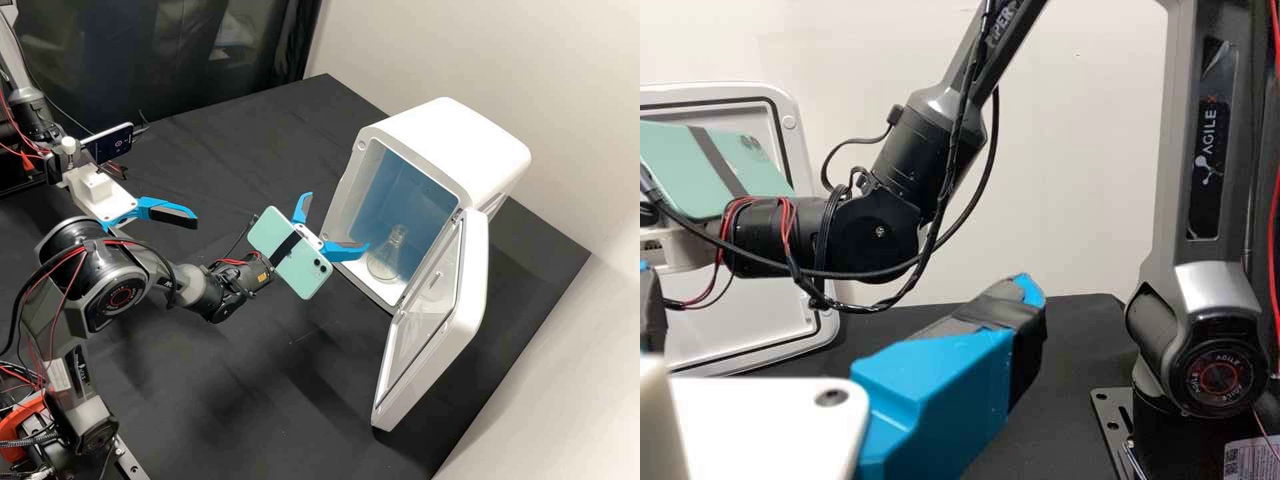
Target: Take the flask out of the incubator
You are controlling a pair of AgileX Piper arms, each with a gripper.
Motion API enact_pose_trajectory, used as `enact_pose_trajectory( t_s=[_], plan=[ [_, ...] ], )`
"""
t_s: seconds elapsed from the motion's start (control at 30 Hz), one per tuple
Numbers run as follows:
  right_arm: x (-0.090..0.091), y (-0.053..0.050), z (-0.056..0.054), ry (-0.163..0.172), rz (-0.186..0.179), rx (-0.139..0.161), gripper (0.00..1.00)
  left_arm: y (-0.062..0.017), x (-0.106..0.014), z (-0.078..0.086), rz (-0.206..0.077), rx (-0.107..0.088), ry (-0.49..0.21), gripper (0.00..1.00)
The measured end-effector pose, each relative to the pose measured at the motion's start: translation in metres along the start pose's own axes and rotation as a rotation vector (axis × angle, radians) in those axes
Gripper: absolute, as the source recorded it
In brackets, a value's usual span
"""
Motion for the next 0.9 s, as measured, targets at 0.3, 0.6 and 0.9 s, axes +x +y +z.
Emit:
enact_pose_trajectory(
  t_s=[0.3, 0.6, 0.9],
  plan=[
    [0.0, 0.0, 0.0, 0.0, 0.0, 0.0, 1.0, 0.0, 0.0, 0.0, 0.0, 0.0, 0.0, 1.0],
    [0.0, 0.0, 0.0, 0.0, 0.0, 0.0, 1.0, -0.0078, 0.005, -0.006, -0.023, 0.002, 0.018, 1.0],
    [0.0, 0.0, 0.0, 0.0, 0.0, -0.001, 1.0, -0.022, 0.01, -0.043, -0.068, 0.001, 0.122, 1.0]
  ],
)
